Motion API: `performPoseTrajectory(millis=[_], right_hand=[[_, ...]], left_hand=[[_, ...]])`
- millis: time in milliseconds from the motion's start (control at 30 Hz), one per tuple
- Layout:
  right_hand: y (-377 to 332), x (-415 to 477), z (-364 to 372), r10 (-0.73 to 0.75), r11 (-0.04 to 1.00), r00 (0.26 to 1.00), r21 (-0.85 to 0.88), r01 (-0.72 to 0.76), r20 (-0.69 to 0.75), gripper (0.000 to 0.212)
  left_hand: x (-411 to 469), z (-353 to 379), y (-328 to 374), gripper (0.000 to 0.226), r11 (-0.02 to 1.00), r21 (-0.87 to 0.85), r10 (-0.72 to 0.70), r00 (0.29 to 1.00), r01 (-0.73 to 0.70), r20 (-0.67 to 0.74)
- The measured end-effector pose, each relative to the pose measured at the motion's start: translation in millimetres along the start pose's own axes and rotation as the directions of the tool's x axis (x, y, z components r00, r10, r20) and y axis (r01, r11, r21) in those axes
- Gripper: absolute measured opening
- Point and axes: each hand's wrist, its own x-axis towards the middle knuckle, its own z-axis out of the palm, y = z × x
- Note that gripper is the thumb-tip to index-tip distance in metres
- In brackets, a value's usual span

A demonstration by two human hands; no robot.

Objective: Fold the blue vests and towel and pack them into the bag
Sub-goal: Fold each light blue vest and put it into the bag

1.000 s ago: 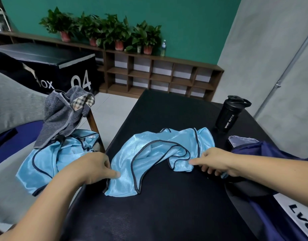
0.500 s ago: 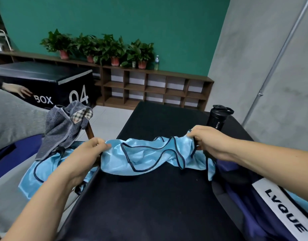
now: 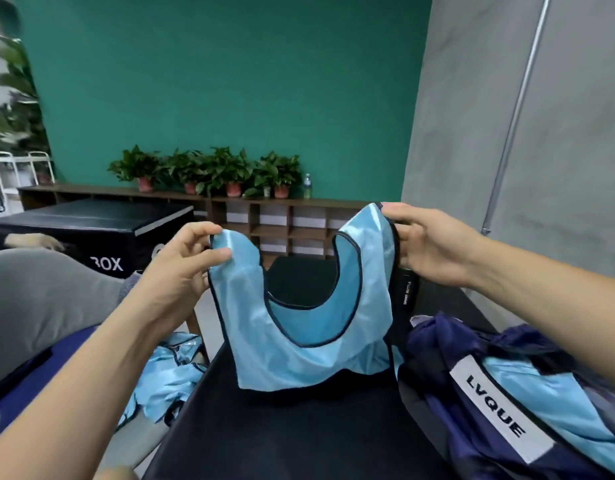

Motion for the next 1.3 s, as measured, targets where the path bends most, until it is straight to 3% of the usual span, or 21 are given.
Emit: performPoseTrajectory(millis=[133,233,433,533,700,867,967,1033,1133,1200,1300], right_hand=[[-28,-25,1,-0.12,0.988,0.992,-0.088,0.124,0.044,0.044],[-48,-40,3,-0.194,0.975,0.98,-0.113,0.189,-0.031,0.042],[-89,-59,0,-0.319,0.947,0.922,-0.105,0.303,-0.218,0.031],[-111,-67,3,-0.354,0.935,0.887,-0.106,0.338,-0.298,0.005],[-140,-84,2,-0.374,0.927,0.847,-0.134,0.35,-0.378,0.016],[-159,-101,2,-0.374,0.927,0.82,-0.133,0.352,-0.433,0.017],[-166,-108,-1,-0.366,0.928,0.818,-0.114,0.354,-0.444,0.019],[-170,-111,-3,-0.379,0.922,0.812,-0.104,0.374,-0.445,0.015],[-173,-116,-4,-0.396,0.915,0.824,-0.095,0.393,-0.404,0.01],[-177,-120,-5,-0.416,0.908,0.839,-0.107,0.405,-0.351,0.008],[-184,-127,-5,-0.476,0.879,0.837,-0.157,0.45,-0.27,0.008]], left_hand=[[-2,15,39,0.062,0.994,0.089,0.065,0.997,-0.068,0.036],[-4,24,64,0.077,0.948,0.293,0.121,0.992,-0.128,0.043],[-6,38,108,0.045,0.804,0.536,0.299,0.954,-0.259,0.012],[-2,38,132,0.031,0.743,0.599,0.37,0.929,-0.298,0.003],[-1,42,168,0.025,0.7,0.653,0.399,0.917,-0.289,-0.021],[-6,49,197,0.023,0.583,0.767,0.423,0.906,-0.266,-0.007],[-6,54,205,0.02,0.621,0.752,0.385,0.921,-0.219,-0.05],[-5,56,210,0.024,0.745,0.648,0.289,0.952,-0.158,-0.101],[-8,61,217,0.051,0.918,0.377,0.138,0.99,-0.121,-0.019],[-9,66,223,0.063,0.954,0.259,0.148,0.988,-0.152,0.034],[-12,74,236,0.063,0.968,0.14,0.197,0.977,-0.206,0.08]])
